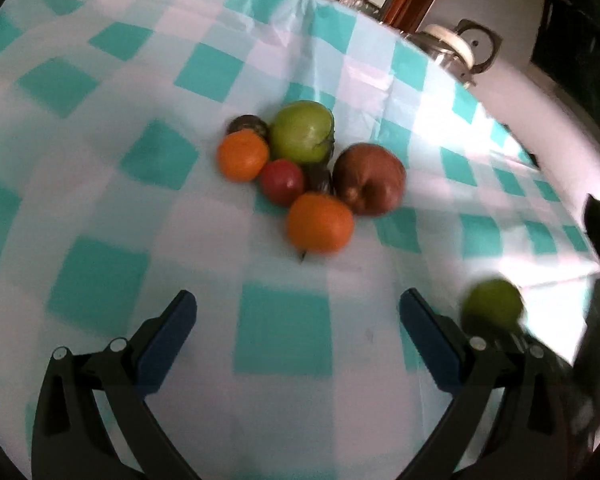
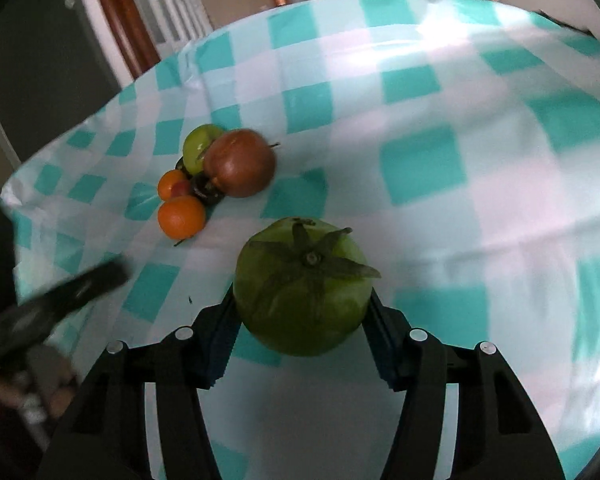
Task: Organize fruits
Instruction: 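Grasp the green tomato with the right tool while the left tool grasps a tangerine, then carry the tangerine and green tomato to the white box and release both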
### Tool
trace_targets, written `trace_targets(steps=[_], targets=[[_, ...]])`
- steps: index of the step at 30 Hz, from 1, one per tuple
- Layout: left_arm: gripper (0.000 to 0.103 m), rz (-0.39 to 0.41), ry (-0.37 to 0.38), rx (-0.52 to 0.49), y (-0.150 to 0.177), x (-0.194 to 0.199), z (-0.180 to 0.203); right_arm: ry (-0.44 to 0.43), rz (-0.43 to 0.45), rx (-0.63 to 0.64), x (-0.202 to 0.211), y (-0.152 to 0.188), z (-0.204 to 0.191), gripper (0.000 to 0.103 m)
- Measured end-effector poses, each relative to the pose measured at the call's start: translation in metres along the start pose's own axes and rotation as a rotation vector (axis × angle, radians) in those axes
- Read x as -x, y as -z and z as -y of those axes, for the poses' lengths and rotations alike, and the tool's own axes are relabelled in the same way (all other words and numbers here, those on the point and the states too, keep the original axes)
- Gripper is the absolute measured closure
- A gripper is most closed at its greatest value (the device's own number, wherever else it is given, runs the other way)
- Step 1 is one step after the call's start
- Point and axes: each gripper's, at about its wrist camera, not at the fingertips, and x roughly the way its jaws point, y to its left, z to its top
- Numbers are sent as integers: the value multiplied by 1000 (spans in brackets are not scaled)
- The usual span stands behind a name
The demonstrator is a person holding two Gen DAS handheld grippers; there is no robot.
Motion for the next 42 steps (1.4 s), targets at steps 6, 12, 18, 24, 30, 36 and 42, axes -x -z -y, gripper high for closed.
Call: trace_targets(steps=[6,12,18,24,30,36,42], targets=[[45,-36,-111,-91,-22,-38,21,-50,-29,-55,4,5,10,46],[58,10,-59,-123,3,-6,17,-81,-17,-93,3,6,16,46],[58,68,-107,-170,33,34,20,-93,-17,-97,3,6,17,46],[58,76,-151,-177,57,62,15,-93,-17,-96,3,6,17,46],[58,77,-146,-136,85,95,-1,-48,-5,-89,8,7,13,46],[58,98,-162,-125,124,144,-17,-39,47,-70,55,58,-29,46],[58,113,-170,-123,164,188,-36,-112,56,-18,94,112,-78,46]])
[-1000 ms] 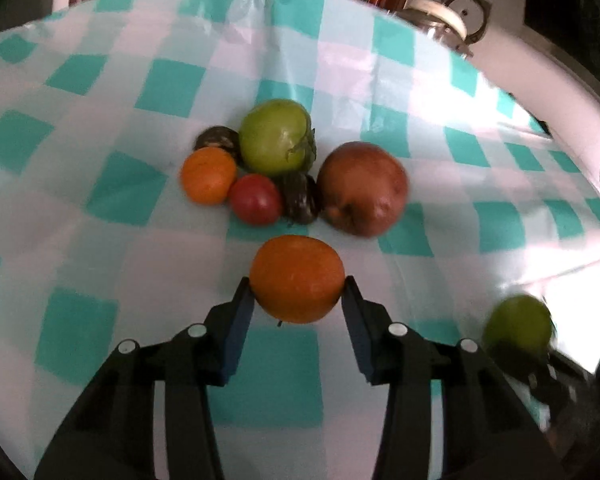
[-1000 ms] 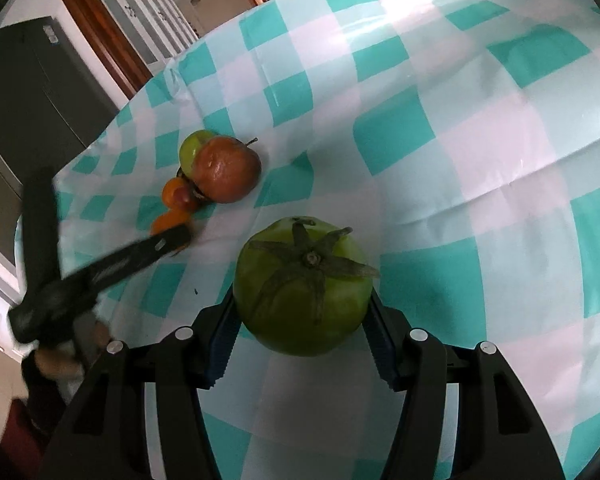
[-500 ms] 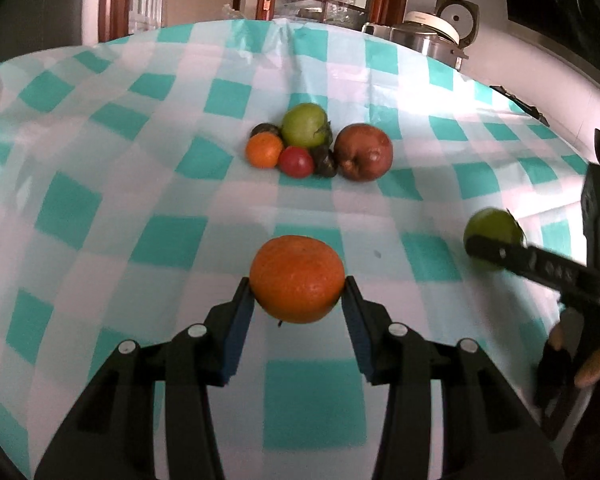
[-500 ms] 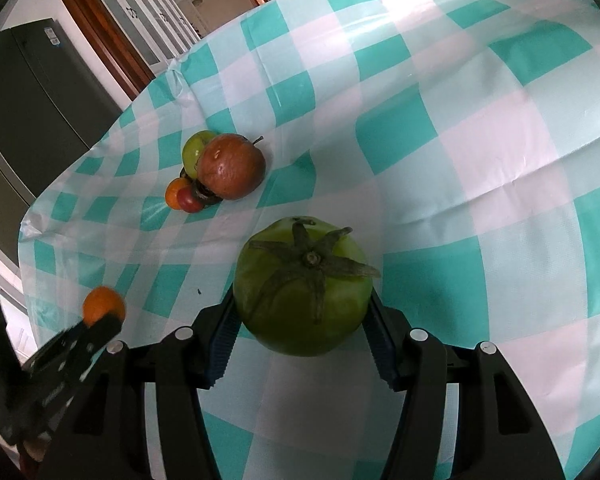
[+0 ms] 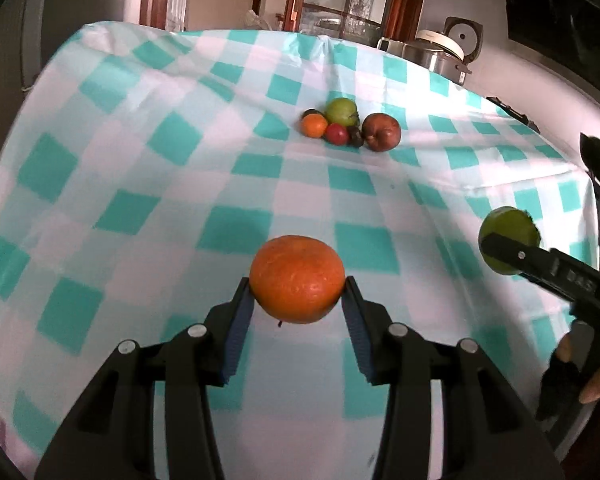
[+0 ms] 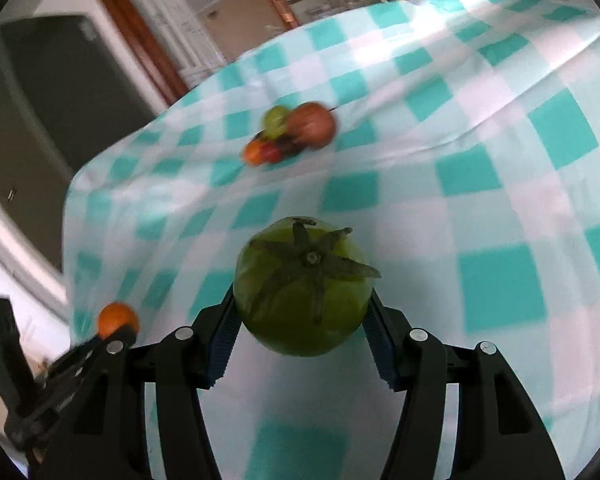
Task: Organize fruits
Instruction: 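Carry the tangerine and green tomato to the white box and release both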
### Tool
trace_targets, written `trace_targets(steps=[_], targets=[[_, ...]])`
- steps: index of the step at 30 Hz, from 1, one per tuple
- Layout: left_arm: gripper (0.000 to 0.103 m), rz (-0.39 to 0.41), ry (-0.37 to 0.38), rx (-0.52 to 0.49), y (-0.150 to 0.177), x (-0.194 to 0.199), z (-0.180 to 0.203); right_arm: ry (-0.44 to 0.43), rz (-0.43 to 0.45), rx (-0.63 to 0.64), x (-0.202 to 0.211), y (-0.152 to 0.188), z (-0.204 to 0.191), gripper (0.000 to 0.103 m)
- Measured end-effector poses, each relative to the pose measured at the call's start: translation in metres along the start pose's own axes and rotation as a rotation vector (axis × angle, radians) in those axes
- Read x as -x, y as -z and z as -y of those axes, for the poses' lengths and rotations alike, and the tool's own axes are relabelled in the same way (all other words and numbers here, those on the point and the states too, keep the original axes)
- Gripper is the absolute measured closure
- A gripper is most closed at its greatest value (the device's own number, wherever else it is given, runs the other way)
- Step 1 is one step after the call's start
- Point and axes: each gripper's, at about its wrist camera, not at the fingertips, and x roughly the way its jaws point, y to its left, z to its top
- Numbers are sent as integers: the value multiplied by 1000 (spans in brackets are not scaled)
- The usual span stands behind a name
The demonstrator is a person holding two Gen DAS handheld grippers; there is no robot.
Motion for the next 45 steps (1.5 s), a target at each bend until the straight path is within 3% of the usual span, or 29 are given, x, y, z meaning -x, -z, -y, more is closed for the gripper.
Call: trace_targets(steps=[13,29,32,36,39,45], targets=[[57,17,-105,42,65,63,-68,-103,-110,337,2,66,-120,46],[57,44,-270,179,157,147,-169,-358,-225,791,11,166,-258,46],[57,-5,-305,198,173,143,-189,-389,-288,889,4,192,-280,46],[57,-148,-328,257,191,116,-227,-399,-410,1007,-23,227,-308,46],[57,-304,-339,279,200,82,-263,-393,-505,1118,-50,260,-329,46],[57,-501,-315,281,221,32,-304,-364,-658,1467,-73,353,-353,46]])
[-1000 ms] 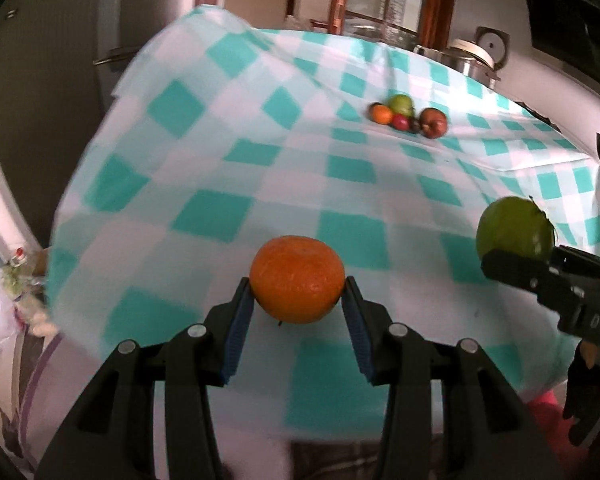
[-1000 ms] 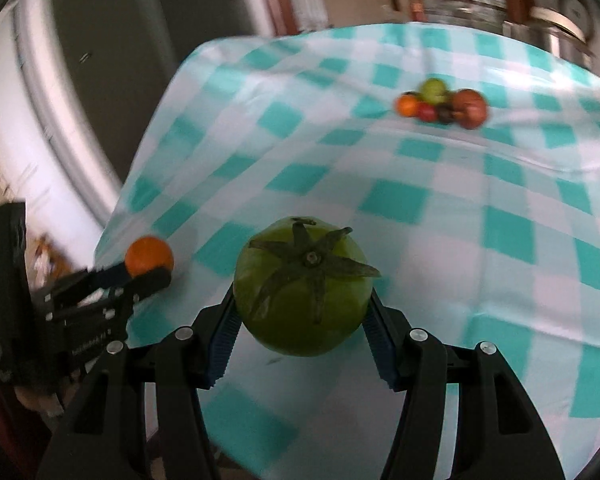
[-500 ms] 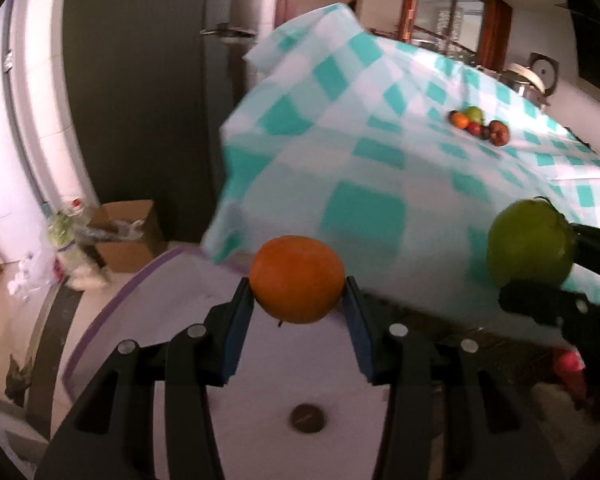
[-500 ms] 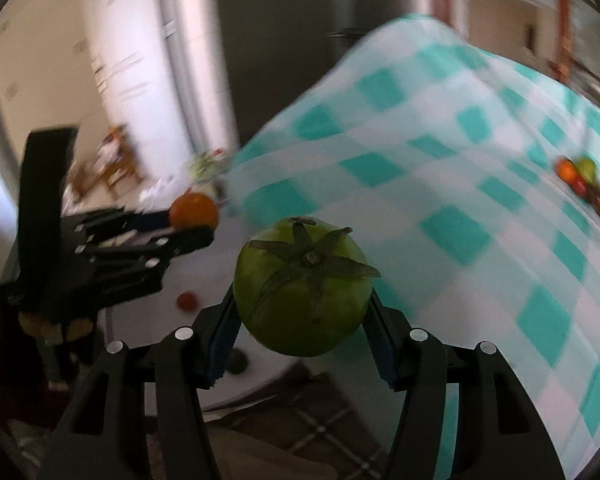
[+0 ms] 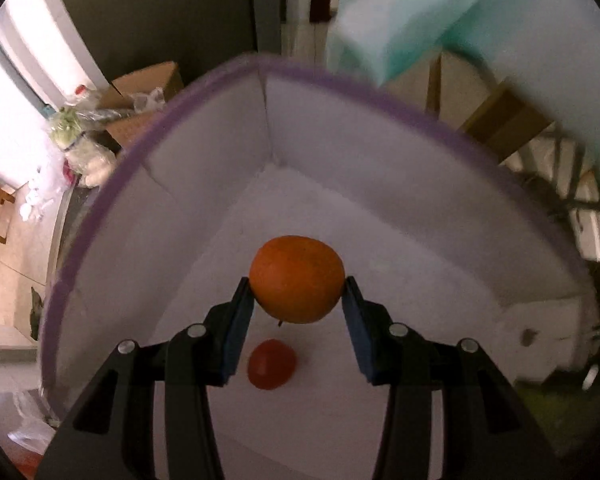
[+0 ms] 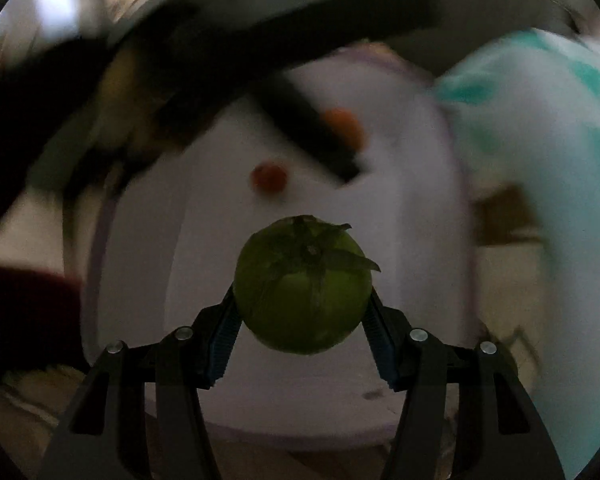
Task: Organize fruits
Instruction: 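Carry the tangerine and green tomato to the white box and release both, then return both open tools to the remaining fruit on the table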
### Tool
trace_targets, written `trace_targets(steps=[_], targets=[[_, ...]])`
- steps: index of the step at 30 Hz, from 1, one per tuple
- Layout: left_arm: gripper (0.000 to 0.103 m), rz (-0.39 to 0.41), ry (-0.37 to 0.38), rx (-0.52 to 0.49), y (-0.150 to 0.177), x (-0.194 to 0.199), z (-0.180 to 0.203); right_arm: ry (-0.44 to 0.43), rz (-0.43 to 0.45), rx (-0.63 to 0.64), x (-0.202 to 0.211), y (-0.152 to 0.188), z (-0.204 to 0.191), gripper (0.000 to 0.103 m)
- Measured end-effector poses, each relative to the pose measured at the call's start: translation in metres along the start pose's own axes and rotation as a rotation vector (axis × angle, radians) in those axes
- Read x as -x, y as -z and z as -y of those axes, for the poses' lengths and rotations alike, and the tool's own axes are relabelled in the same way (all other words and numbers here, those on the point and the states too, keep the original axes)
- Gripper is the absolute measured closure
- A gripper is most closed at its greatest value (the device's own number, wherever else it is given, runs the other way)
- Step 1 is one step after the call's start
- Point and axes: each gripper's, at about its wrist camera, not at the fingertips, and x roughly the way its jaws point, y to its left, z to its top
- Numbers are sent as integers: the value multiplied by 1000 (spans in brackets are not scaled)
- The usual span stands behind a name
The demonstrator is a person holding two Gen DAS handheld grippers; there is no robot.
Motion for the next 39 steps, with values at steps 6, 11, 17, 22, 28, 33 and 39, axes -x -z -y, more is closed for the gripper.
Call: trace_targets(steps=[6,11,17,22,28,33,39], targets=[[57,-71,10,-42,2,-27,1,12,-120,156,-37,-5,-38,48],[57,-92,33,-44,6,-36,7,17,-113,110,-37,-9,-27,55],[56,-83,18,-36,6,-34,6,3,-67,57,-25,-7,-18,51],[30,-53,-13,-15,6,-25,10,6,-9,-23,-4,5,3,37],[26,116,-177,-13,5,31,25,103,256,-149,80,35,44,31],[5,475,-228,41,-10,133,52,286,519,-319,166,77,88,25],[1,781,44,-84,-33,238,146,472,669,-638,220,162,164,15]])
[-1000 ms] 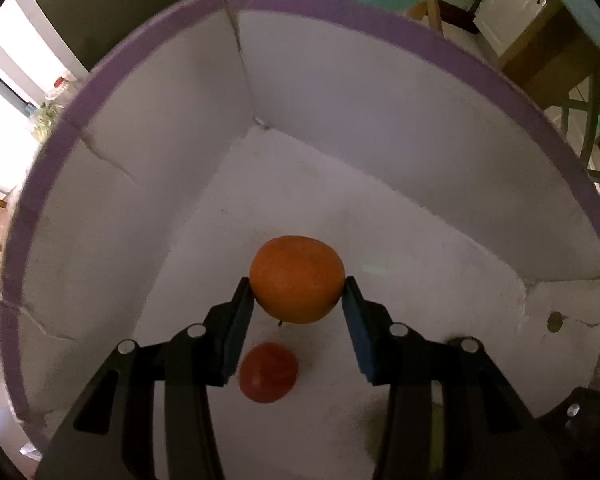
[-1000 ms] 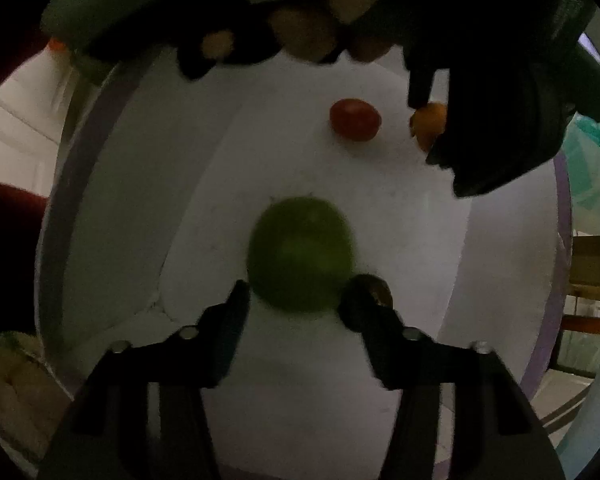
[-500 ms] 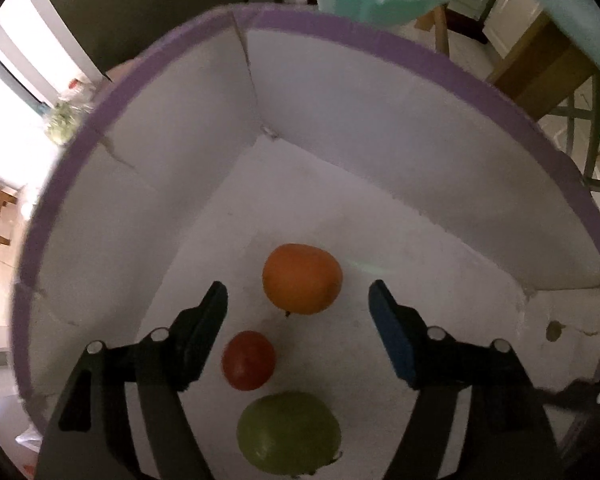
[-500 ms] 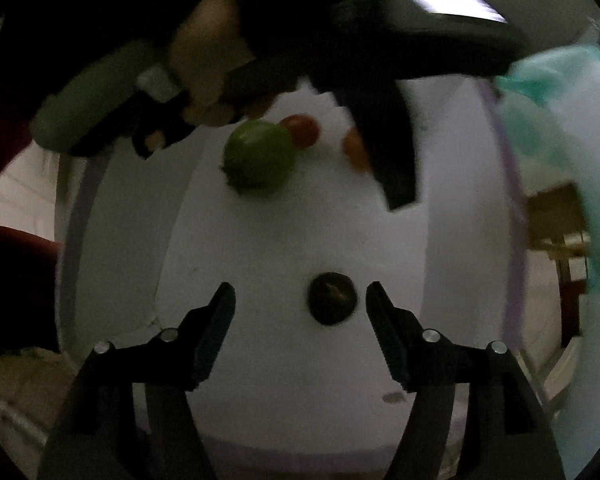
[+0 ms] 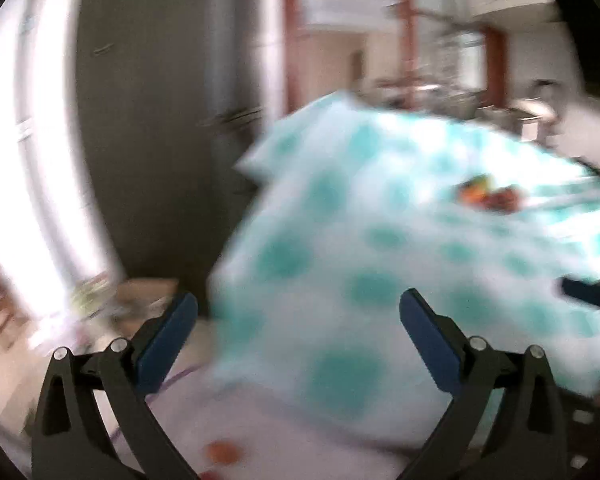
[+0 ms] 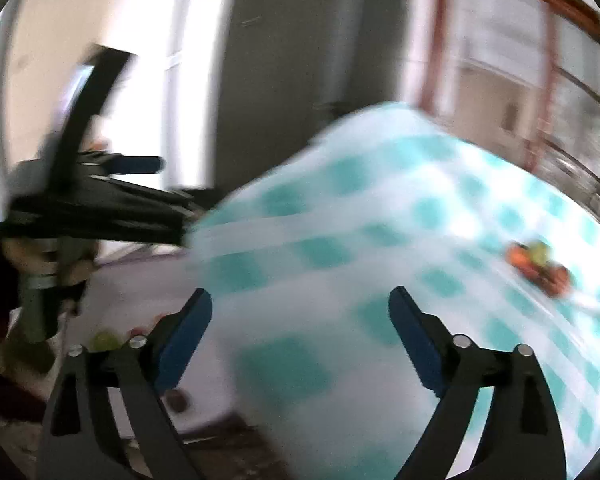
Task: Organize fruits
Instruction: 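Return both open tools to the remaining fruit on the table, then grasp the red apple with the right tool while the left tool grasps the dark mangosteen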
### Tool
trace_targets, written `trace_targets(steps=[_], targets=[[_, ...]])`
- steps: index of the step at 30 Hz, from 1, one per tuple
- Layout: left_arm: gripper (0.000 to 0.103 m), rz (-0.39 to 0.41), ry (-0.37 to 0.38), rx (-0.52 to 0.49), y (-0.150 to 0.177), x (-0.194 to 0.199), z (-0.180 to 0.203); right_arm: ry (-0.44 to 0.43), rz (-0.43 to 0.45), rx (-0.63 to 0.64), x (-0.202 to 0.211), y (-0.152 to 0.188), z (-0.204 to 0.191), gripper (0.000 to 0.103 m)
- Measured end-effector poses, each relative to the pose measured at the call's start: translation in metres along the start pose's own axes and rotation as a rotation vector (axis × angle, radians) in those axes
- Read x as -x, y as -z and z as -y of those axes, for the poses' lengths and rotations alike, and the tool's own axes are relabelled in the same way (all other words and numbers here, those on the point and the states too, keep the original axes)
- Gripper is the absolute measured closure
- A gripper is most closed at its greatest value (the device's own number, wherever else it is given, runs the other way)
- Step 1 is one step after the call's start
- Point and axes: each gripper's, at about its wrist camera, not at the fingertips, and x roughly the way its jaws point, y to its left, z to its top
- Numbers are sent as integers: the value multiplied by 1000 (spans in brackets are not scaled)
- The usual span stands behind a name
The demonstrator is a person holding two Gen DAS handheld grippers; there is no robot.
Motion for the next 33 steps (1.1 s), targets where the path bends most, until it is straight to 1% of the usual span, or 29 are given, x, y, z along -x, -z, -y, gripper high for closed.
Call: trace_targets(steps=[1,2,4,5,6,7,8,9,10,11,12,13,14,16,18,19,22,23,25,28,30,33], targets=[[1,-18,87,-14,-11,-8,26,39,-8,-44,1,4,18,15],[1,-41,140,-21,-14,-15,49,89,-20,-108,7,13,48,15],[1,-92,230,-40,-23,-48,93,146,-43,-192,9,25,85,15],[1,-114,256,-60,-26,-66,116,180,-63,-241,7,34,111,15],[1,-131,275,-74,-29,-82,127,203,-76,-274,5,39,133,15],[1,-168,305,-90,-30,-104,154,227,-89,-306,5,43,154,15],[1,-195,328,-96,-28,-118,172,256,-111,-351,-2,49,187,15],[2,-220,352,-98,-30,-137,189,273,-132,-388,-7,52,210,15],[1,-246,378,-97,-34,-166,205,290,-153,-422,-10,58,232,15],[2,-260,388,-95,-38,-183,213,313,-178,-457,-21,63,262,15],[2,-271,398,-91,-43,-197,227,320,-186,-472,-19,66,274,15],[2,-281,413,-75,-45,-218,236,326,-199,-485,-29,67,294,15],[2,-294,424,-60,-49,-231,244,335,-217,-492,-40,66,313,15],[2,-334,459,6,-56,-254,246,336,-238,-504,-56,66,339,15],[2,-355,467,57,-54,-263,239,312,-272,-514,-82,63,366,15],[2,-362,473,87,-53,-266,235,304,-284,-510,-90,61,372,15],[2,-317,490,136,-55,-262,228,273,-324,-453,-123,51,386,15],[2,-316,491,143,-56,-262,227,246,-337,-430,-136,44,390,15],[2,-313,478,159,-56,-263,225,234,-364,-398,-153,37,394,15],[2,-307,485,168,-57,-262,224,246,-411,-307,-182,24,398,15],[2,-301,489,176,-57,-262,223,248,-429,-263,-193,20,399,15],[2,-296,493,183,-57,-259,221,247,-449,-238,-207,15,407,16]])
